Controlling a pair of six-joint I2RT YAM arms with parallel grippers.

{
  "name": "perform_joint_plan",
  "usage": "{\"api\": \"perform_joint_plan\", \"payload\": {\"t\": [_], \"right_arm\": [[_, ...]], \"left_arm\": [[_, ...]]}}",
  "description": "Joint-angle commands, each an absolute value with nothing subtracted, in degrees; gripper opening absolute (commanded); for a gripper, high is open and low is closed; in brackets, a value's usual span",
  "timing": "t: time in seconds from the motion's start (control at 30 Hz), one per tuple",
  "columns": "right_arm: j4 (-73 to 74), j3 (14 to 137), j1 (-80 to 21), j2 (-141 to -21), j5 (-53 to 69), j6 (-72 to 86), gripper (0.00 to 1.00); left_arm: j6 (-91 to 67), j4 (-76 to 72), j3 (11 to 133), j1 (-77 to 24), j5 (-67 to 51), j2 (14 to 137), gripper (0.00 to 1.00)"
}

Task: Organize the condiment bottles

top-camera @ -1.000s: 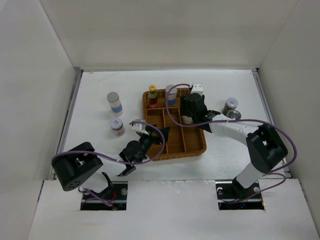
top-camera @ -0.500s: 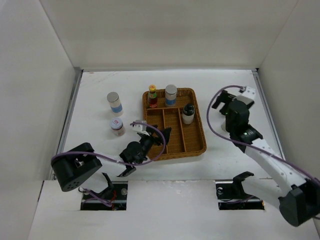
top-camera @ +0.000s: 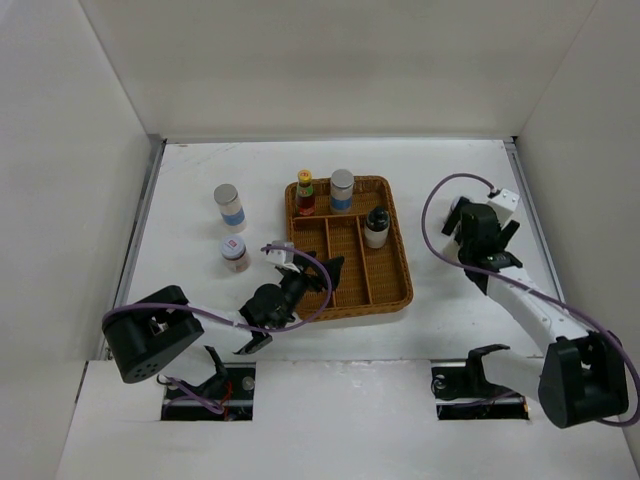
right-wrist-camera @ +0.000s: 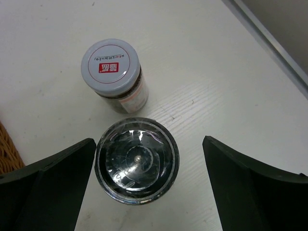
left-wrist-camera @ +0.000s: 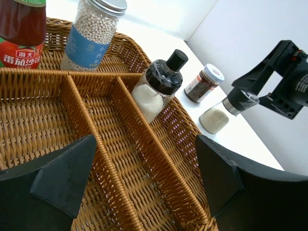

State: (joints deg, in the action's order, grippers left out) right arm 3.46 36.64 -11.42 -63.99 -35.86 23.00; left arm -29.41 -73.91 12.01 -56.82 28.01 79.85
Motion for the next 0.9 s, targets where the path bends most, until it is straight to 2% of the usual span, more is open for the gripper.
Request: {"api": "perform_joint_plan", "payload": {"t": [0.0,0.1,0.2,0.37,0.47,0.67,0.87], "right_arm": [[-2.4,37.8,-10.1,-65.0,-31.7,24.3,0.98],[-3.3,38.9,-9.7,-67.3,-30.3,24.3,0.81],[-3.0,39.7,-9.5,-69.3,-29.5,24.4,0.73],[-3.0,39.0,-9.4,-67.7,-30.1,24.3,0.50],[-1.6,38.9,-10.6,-62.1,-33.3,23.6,0.48],[1.7,39.4,-22.3,-50.4,-35.9,21.5,0.49],[4.2,44.5,-36.5,-53.5,-36.2,22.1,0.49]], "left_arm": [[-30.1,-77.1,12.1,-57.1,28.1,78.9,0.84],[-30.1,-77.1,12.0,-57.2,28.0,78.4,0.84],[-30.1,-77.1,12.0,-57.0,28.2,78.9,0.84],[-30.1,-77.1,12.0,-57.0,28.0,78.6,0.84],[-30.1,-77.2,12.3,-56.7,28.0,79.7,0.84],[-30.1,-77.2,12.2,-56.3,28.1,79.7,0.84],[-30.5,-77.1,12.1,-56.1,28.1,79.5,0.84]]}}
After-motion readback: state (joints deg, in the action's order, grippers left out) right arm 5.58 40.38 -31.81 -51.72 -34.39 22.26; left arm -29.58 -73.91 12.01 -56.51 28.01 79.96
